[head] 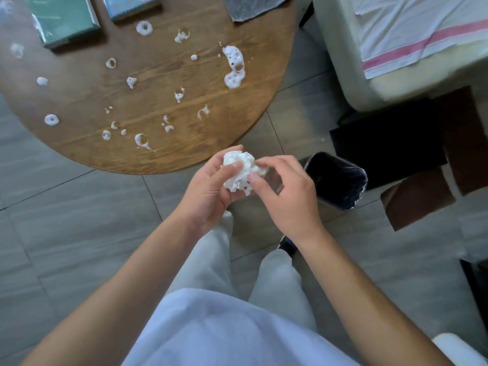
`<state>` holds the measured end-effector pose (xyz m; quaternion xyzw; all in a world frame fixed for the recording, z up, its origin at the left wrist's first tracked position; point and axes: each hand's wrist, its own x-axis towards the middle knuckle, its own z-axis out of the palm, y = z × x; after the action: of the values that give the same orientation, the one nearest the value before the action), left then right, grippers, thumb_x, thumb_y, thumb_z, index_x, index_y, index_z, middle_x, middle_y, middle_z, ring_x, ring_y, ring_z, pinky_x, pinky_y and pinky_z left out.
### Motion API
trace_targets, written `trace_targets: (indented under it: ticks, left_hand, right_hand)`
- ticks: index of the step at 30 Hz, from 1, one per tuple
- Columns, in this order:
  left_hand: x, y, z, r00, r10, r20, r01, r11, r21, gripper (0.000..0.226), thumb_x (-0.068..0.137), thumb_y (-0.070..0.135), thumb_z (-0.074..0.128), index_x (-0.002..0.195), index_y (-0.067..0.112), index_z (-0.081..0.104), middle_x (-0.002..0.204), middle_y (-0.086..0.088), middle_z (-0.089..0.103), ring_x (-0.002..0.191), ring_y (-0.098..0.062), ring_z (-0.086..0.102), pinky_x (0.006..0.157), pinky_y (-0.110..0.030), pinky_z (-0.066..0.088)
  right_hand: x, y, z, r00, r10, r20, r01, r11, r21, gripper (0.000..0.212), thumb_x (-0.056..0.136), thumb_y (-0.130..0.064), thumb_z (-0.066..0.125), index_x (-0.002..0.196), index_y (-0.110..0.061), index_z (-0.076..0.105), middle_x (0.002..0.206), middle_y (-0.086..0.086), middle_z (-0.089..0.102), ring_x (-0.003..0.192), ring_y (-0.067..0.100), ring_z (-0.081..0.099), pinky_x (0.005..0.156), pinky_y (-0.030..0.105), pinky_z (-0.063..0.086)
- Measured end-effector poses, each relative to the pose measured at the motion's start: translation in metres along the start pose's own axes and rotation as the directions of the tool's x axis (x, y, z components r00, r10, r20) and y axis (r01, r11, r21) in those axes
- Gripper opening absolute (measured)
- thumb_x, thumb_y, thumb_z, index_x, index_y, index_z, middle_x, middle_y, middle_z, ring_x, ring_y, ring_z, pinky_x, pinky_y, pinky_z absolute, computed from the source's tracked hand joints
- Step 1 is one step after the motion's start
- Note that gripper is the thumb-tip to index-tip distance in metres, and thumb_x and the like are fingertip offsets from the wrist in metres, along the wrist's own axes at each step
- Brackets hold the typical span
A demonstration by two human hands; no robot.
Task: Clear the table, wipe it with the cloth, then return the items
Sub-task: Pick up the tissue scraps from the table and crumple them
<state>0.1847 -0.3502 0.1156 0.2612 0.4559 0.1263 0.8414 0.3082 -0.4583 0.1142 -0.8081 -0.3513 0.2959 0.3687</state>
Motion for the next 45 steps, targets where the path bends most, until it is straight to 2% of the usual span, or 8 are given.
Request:
trace_targets:
  ticks: [7, 11, 15, 19, 24, 35, 40, 45]
  left_hand:
    - [-0.017, -0.098, 0.085, 0.996, -0.071, 0.049, 0.066, 0.993, 0.101, 0.028, 0.104, 0.021, 0.057, 0.131, 0.014, 0.062, 0.123, -0.019, 0.069, 0.108, -0.029, 0.066, 0.073, -0.034, 0.057]
    - [-0.027, -0.147, 0.128, 0.995, -0.095, 0.026, 0.09, 0.985, 0.147, 0.031, 0.103, 0.014, 0.054, 0.133, 0.012, 0.063, 0.126, -0.02, 0.068, 0.102, -0.025, 0.068, 0.075, -0.033, 0.059]
    - [-0.029, -0.183, 0.164, 0.987, -0.153, 0.042, 0.144, 0.976, 0.165, 0.034, 0.103, 0.008, 0.051, 0.134, 0.015, 0.062, 0.117, -0.011, 0.071, 0.098, -0.024, 0.07, 0.08, -0.039, 0.061]
    - [-0.019, -0.203, 0.187, 0.977, -0.204, 0.062, 0.192, 0.968, 0.162, 0.028, 0.102, 0.006, 0.053, 0.126, 0.014, 0.064, 0.111, -0.011, 0.072, 0.091, -0.026, 0.071, 0.074, -0.041, 0.062]
    - [0.006, -0.212, 0.201, 0.97, -0.235, 0.067, 0.218, 0.955, 0.202, 0.023, 0.102, 0.01, 0.056, 0.123, 0.013, 0.065, 0.112, -0.01, 0.073, 0.091, -0.024, 0.072, 0.074, -0.039, 0.061]
    - [0.097, -0.187, 0.222, 0.927, -0.37, 0.054, 0.338, 0.891, 0.303, 0.027, 0.101, 0.017, 0.063, 0.128, 0.013, 0.064, 0.11, -0.013, 0.073, 0.093, -0.025, 0.072, 0.077, -0.041, 0.06]
    - [0.138, -0.187, 0.245, 0.92, -0.39, 0.032, 0.358, 0.872, 0.334, 0.02, 0.102, 0.014, 0.062, 0.12, 0.018, 0.068, 0.108, -0.01, 0.073, 0.087, -0.022, 0.071, 0.073, -0.036, 0.06]
    - [0.172, -0.203, 0.265, 0.927, -0.373, -0.046, 0.371, 0.885, 0.281, 0.025, 0.102, 0.019, 0.059, 0.126, 0.014, 0.068, 0.115, -0.014, 0.073, 0.095, -0.027, 0.072, 0.077, -0.042, 0.06]
  right_hand:
    - [-0.06, 0.073, -0.084, 0.998, 0.065, 0.016, -0.066, 0.995, 0.076, 0.02, 0.091, -0.025, 0.072, 0.11, -0.023, 0.071, 0.104, -0.011, 0.067, 0.097, 0.009, 0.063, 0.088, 0.037, 0.054]
    - [-0.097, 0.118, -0.13, 0.992, 0.123, 0.019, -0.125, 0.985, 0.119, 0.045, 0.088, -0.024, 0.077, 0.132, -0.027, 0.064, 0.117, -0.011, 0.064, 0.1, 0.003, 0.061, 0.088, 0.023, 0.052]
    - [-0.12, 0.154, -0.166, 0.986, 0.167, 0.027, -0.169, 0.982, 0.084, 0.043, 0.09, -0.025, 0.076, 0.132, -0.026, 0.065, 0.12, -0.013, 0.062, 0.1, 0.0, 0.058, 0.086, 0.01, 0.046]
    - [-0.126, 0.183, -0.19, 0.982, 0.185, 0.042, -0.188, 0.977, 0.103, 0.024, 0.092, -0.022, 0.075, 0.116, -0.022, 0.075, 0.105, -0.009, 0.071, 0.095, 0.005, 0.062, 0.083, 0.016, 0.048]
    - [-0.116, 0.202, -0.201, 0.979, 0.203, 0.012, -0.203, 0.972, 0.121, 0.022, 0.091, -0.022, 0.074, 0.113, -0.022, 0.076, 0.099, -0.01, 0.072, 0.086, 0.007, 0.065, 0.078, 0.026, 0.054]
    - [-0.036, 0.22, -0.219, 0.937, 0.328, 0.122, -0.345, 0.924, 0.164, 0.042, 0.086, -0.023, 0.081, 0.126, -0.03, 0.069, 0.105, -0.016, 0.072, 0.092, -0.001, 0.067, 0.08, 0.014, 0.052]
    - [0.0, 0.242, -0.224, 0.918, 0.381, 0.106, -0.39, 0.918, 0.075, 0.033, 0.082, -0.025, 0.076, 0.112, -0.035, 0.067, 0.092, -0.012, 0.074, 0.085, 0.006, 0.07, 0.078, 0.038, 0.06]
    - [0.045, 0.284, -0.245, 0.916, 0.323, 0.239, -0.329, 0.944, -0.015, 0.024, 0.079, -0.027, 0.075, 0.101, -0.032, 0.066, 0.087, -0.017, 0.07, 0.08, 0.002, 0.067, 0.077, 0.037, 0.06]
